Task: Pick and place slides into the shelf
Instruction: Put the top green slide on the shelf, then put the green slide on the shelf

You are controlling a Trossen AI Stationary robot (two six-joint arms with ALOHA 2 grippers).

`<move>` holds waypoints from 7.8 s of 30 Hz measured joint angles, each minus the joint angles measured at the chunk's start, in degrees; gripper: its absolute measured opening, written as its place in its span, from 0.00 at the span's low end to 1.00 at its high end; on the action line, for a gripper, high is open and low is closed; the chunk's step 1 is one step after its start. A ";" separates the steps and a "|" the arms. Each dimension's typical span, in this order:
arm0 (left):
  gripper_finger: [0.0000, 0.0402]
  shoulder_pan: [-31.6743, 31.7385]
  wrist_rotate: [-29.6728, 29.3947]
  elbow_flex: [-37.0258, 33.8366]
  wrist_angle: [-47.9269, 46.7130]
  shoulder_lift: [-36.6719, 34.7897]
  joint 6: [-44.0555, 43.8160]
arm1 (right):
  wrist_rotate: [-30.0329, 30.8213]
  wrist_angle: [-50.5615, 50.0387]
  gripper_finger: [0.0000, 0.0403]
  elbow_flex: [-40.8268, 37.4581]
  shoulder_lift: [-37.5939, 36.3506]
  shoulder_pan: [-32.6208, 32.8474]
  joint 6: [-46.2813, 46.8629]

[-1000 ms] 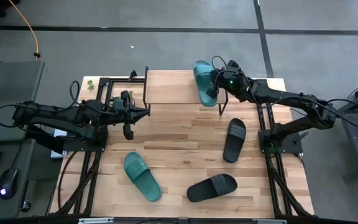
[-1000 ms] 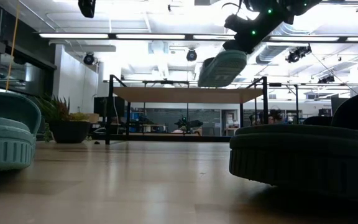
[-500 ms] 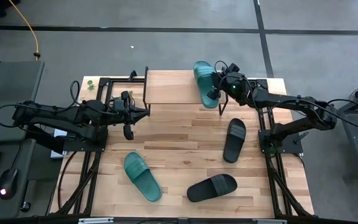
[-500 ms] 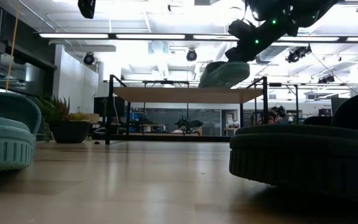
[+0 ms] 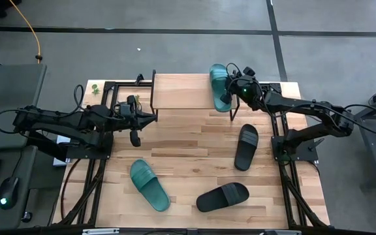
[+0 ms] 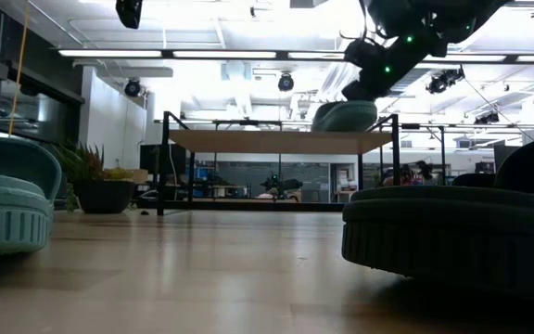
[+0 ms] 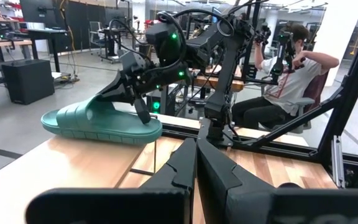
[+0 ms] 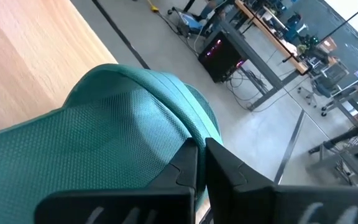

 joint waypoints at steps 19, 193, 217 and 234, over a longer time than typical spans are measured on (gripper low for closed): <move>0.01 -0.02 -0.09 0.00 0.00 0.00 -0.01 | -0.45 -6.22 0.00 -0.04 -3.00 -1.16 0.04; 0.01 -5.26 28.26 -10.05 -37.55 0.00 -42.79 | -20.48 -13.85 0.35 0.02 -17.25 31.03 26.11; 0.40 -5.28 39.35 -10.05 -27.10 21.70 -46.10 | -21.16 -15.52 0.35 0.02 -17.25 31.04 25.95; 0.49 -12.37 38.59 -10.05 -21.33 22.51 -48.46 | -21.18 -16.59 0.35 0.02 -17.25 31.05 26.81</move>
